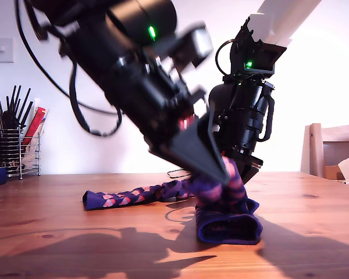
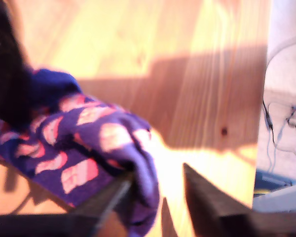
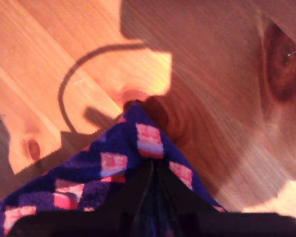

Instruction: Fold the socks in front of you. After folding them, place them to the left side.

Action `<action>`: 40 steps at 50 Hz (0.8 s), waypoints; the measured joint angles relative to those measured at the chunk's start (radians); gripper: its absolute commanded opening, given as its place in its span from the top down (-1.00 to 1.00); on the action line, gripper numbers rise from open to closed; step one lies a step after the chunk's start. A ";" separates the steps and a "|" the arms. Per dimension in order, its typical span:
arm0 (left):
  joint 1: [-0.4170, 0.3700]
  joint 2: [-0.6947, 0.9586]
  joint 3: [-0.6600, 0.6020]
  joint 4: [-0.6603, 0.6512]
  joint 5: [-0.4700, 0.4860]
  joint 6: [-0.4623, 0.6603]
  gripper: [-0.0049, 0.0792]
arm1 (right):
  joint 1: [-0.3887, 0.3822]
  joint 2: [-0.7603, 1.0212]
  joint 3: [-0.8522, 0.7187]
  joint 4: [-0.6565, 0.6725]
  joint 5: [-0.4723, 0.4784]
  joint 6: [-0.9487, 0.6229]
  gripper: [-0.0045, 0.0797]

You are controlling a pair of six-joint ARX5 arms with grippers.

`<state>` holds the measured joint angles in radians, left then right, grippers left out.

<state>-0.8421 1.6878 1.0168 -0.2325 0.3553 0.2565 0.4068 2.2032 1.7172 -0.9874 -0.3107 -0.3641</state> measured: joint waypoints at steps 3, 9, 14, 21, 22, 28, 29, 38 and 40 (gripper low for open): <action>0.000 0.008 0.000 -0.013 0.019 -0.002 0.19 | 0.000 0.000 0.000 0.000 0.000 0.000 0.92; 0.000 0.010 0.000 -0.026 0.066 -0.034 0.19 | 0.000 0.000 0.000 0.000 0.000 -0.002 0.92; 0.000 0.010 0.000 -0.032 0.074 -0.045 0.19 | 0.000 0.000 0.000 0.002 0.000 -0.003 0.92; 0.000 -0.009 0.000 -0.063 0.074 -0.045 0.19 | 0.000 0.000 0.000 0.002 0.000 -0.003 0.92; 0.000 -0.017 0.000 -0.067 0.074 -0.045 0.19 | 0.000 0.000 0.000 0.002 0.000 -0.003 0.92; 0.006 -0.079 0.000 -0.066 0.074 -0.045 0.19 | 0.000 0.000 0.000 0.002 0.000 -0.003 0.92; 0.007 -0.092 0.000 -0.063 0.074 -0.045 0.19 | 0.000 0.000 0.000 0.002 0.000 -0.003 0.92; 0.020 -0.167 0.000 -0.060 0.077 -0.045 0.19 | 0.000 0.000 0.000 0.003 0.000 -0.003 0.92; 0.020 -0.167 0.000 -0.063 0.081 -0.050 0.19 | 0.000 0.000 0.000 0.003 0.000 -0.003 0.92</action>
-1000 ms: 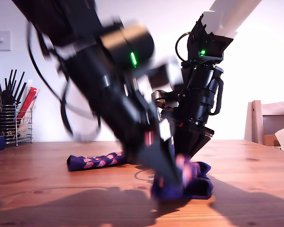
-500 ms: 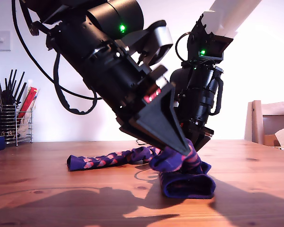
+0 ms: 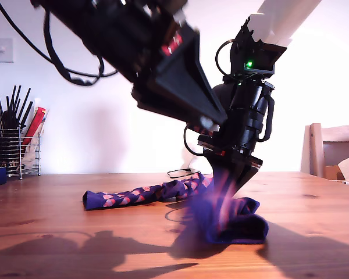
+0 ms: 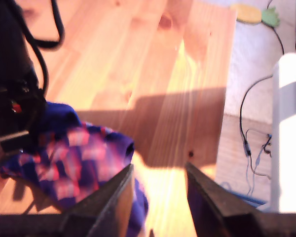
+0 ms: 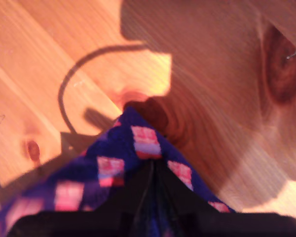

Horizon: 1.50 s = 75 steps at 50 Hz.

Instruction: Fold the socks in front of you. After folding them, place them to the left side.

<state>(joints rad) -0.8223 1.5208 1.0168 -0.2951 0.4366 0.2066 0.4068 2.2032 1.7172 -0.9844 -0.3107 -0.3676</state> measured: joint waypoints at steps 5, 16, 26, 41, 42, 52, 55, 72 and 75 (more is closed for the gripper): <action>0.000 0.000 0.000 -0.027 0.016 -0.019 0.20 | 0.000 0.000 0.000 0.001 0.000 -0.001 0.92; 0.004 0.010 0.000 0.035 -0.063 -0.011 0.56 | 0.000 0.000 0.000 0.000 0.000 -0.001 0.80; 0.012 0.101 0.000 0.086 -0.064 0.048 0.93 | 0.000 0.000 0.008 -0.030 -0.026 -0.003 0.64; 0.024 0.196 0.000 0.199 -0.067 0.059 0.93 | -0.001 0.002 0.130 -0.080 -0.109 -0.008 0.92; 0.026 0.196 0.000 0.207 -0.067 0.059 0.93 | -0.001 0.002 0.137 -0.081 -0.110 -0.008 0.92; 0.047 0.197 0.000 0.261 -0.056 0.062 0.93 | -0.002 0.002 0.185 -0.108 -0.096 -0.016 0.92; 0.051 0.202 0.000 0.279 -0.054 0.062 0.93 | -0.008 0.002 0.200 -0.109 -0.087 -0.016 0.92; 0.051 0.332 0.000 0.414 -0.054 0.061 0.93 | -0.083 0.002 0.262 -0.114 -0.067 -0.023 0.92; 0.051 0.347 0.000 0.435 -0.053 0.062 0.93 | -0.097 0.002 0.266 -0.114 -0.066 -0.026 0.92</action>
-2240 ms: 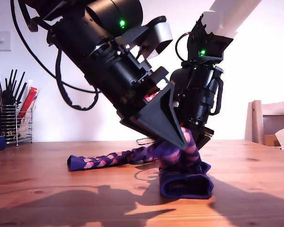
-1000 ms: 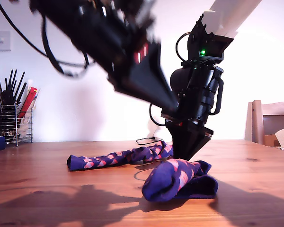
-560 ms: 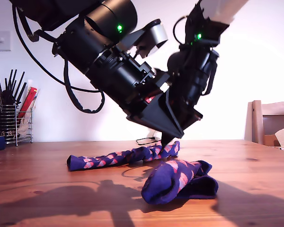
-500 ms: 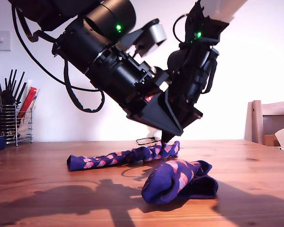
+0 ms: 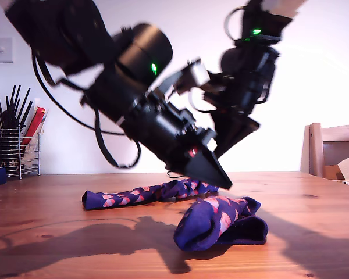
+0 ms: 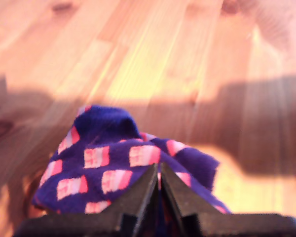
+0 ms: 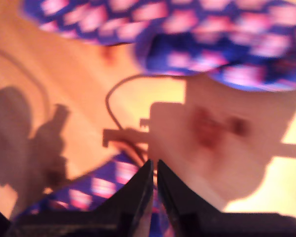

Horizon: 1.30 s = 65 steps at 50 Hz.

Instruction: Fold the socks in front of you. After folding them, place them to the left side.

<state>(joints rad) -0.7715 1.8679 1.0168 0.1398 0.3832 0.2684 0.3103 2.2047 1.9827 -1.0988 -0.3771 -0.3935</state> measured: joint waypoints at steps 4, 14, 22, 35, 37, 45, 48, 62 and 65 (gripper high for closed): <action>0.000 0.014 0.000 0.016 0.000 0.004 0.93 | -0.024 0.000 0.007 0.000 -0.003 -0.005 0.92; 0.000 0.057 0.000 0.047 0.000 0.009 0.93 | -0.033 0.000 0.029 0.024 -0.012 -0.027 0.92; 0.012 0.117 0.000 0.045 0.002 0.011 0.93 | -0.027 0.000 0.030 0.039 -0.055 -0.050 0.92; 0.055 0.117 0.016 -0.016 0.011 0.011 0.93 | -0.027 0.000 0.030 0.044 -0.058 -0.056 0.92; 0.066 0.116 0.020 -0.032 0.012 0.011 0.93 | -0.027 0.000 0.030 0.044 -0.058 -0.060 0.92; 0.114 0.103 0.024 -0.087 0.013 0.030 0.93 | -0.027 0.000 0.030 0.051 -0.058 -0.064 0.92; 0.129 0.099 0.028 -0.113 0.015 0.045 0.93 | -0.028 0.000 0.030 0.051 -0.058 -0.066 0.92; 0.158 0.079 0.047 -0.221 -0.024 0.114 0.93 | -0.040 0.000 0.030 0.061 -0.058 -0.069 0.92; 0.167 0.076 0.047 -0.232 -0.034 0.119 0.93 | -0.045 0.000 0.030 0.068 -0.058 -0.069 0.92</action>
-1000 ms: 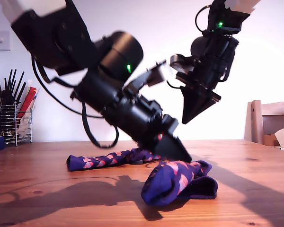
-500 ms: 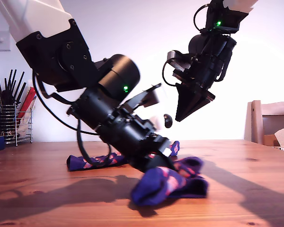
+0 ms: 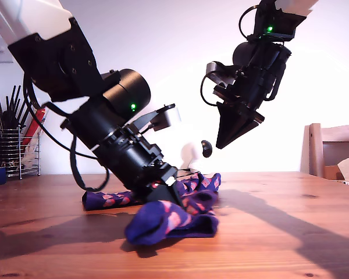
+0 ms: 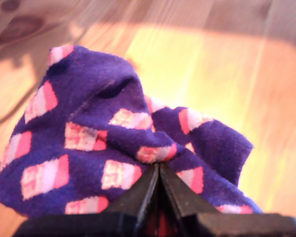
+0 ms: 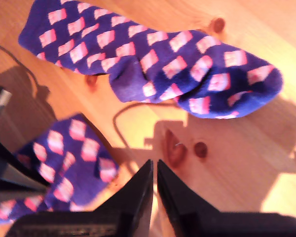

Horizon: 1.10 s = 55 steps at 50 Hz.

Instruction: Fold the socks in front of you. After folding them, place them to the left side.

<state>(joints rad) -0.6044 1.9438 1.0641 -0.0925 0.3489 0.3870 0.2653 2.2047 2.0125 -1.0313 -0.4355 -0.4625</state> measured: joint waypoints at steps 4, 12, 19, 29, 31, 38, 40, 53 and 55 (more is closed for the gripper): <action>0.019 -0.005 0.003 -0.024 -0.011 0.019 0.93 | -0.004 0.000 0.000 0.003 0.000 -0.003 0.92; 0.074 -0.020 0.013 -0.097 -0.031 0.045 0.93 | -0.016 0.000 0.000 0.007 -0.002 -0.003 0.92; 0.109 -0.046 -0.029 -0.074 -0.045 0.063 0.93 | -0.024 0.000 0.000 0.015 -0.003 -0.003 0.92; 0.143 -0.134 -0.167 0.015 -0.069 0.066 0.93 | -0.024 0.000 0.000 0.018 -0.003 -0.003 0.92; 0.153 -0.151 -0.189 0.020 -0.077 0.066 0.93 | -0.023 0.000 0.000 0.018 -0.003 -0.003 0.92; 0.209 -0.187 -0.237 0.032 -0.082 0.069 0.93 | -0.023 0.000 0.000 0.019 -0.003 -0.002 0.92; 0.229 -0.195 -0.251 0.047 -0.082 0.070 0.93 | -0.023 0.000 0.000 0.019 -0.003 -0.002 0.92; 0.378 -0.221 -0.316 0.134 -0.116 0.108 0.93 | -0.022 0.000 0.000 0.018 -0.003 -0.001 0.92; 0.395 -0.221 -0.316 0.137 -0.132 0.117 0.93 | -0.022 0.000 0.000 0.018 -0.003 -0.001 0.92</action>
<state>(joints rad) -0.2096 1.7226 0.7479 0.0448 0.2172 0.5037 0.2436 2.2047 2.0125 -1.0134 -0.4389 -0.4637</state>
